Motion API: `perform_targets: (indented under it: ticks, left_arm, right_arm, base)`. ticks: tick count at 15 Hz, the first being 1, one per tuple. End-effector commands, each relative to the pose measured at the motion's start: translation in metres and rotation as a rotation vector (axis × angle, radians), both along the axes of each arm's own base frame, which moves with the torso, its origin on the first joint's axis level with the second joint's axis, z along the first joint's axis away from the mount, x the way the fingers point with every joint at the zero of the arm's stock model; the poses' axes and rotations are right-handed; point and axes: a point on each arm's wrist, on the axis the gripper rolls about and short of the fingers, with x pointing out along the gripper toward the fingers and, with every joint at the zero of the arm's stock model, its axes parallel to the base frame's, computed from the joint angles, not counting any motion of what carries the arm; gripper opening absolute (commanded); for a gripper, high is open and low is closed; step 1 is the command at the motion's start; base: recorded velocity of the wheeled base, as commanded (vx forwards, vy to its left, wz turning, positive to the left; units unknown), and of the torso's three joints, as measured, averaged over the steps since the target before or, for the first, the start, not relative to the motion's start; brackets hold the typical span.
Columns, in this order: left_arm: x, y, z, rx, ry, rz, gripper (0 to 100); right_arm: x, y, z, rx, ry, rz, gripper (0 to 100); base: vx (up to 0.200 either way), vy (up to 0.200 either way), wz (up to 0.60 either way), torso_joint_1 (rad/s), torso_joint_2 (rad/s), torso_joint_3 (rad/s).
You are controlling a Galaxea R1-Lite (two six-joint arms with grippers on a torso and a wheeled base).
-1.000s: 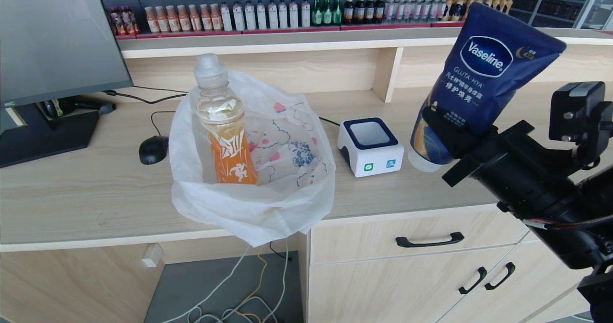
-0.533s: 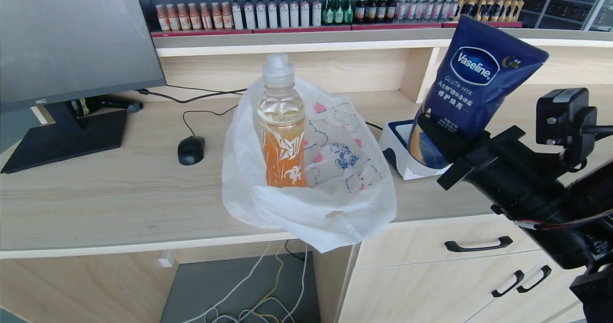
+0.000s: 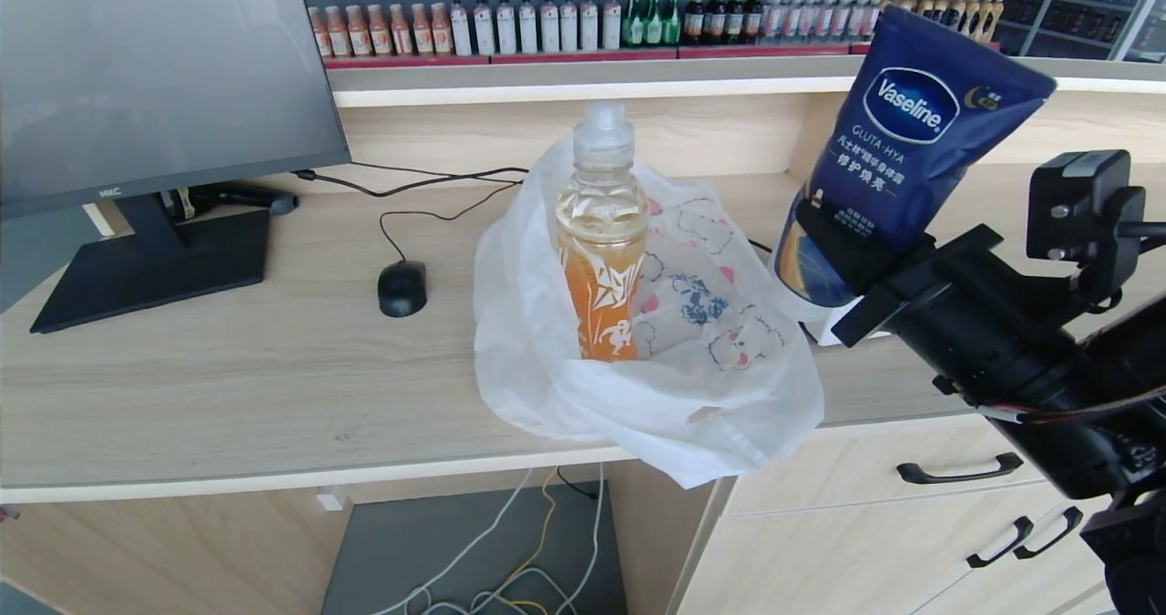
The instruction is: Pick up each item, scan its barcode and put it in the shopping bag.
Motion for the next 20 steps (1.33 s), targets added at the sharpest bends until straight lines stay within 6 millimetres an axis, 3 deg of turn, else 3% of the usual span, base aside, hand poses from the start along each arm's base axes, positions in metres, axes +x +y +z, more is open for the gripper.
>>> perform_targets:
  ticks: [1, 11, 15, 20]
  left_arm:
    - [0.000, 0.000, 0.000, 0.000, -0.001, 0.000, 100]
    - [0.000, 0.000, 0.000, 0.000, -0.001, 0.000, 100]
    - [0.000, 0.000, 0.000, 0.000, -0.001, 0.000, 100]
    - [0.000, 0.000, 0.000, 0.000, -0.001, 0.000, 100]
  right_arm:
    - [0.004, 0.002, 0.000, 0.001, -0.003, 0.000, 0]
    - [0.042, 0.027, -0.010, 0.023, 0.022, 0.027, 0]
    - [0.055, 0.035, -0.025, 0.000, 0.059, 0.043, 0]
    - [0.056, 0.043, -0.046, -0.036, 0.124, 0.065, 0]
  base:
    - [0.000, 0.000, 0.00, 0.000, 0.00, 0.000]
    - [0.000, 0.000, 0.00, 0.000, 0.00, 0.000]
    - [0.000, 0.000, 0.00, 0.000, 0.00, 0.000]
    - [0.000, 0.000, 0.00, 0.000, 0.00, 0.000]
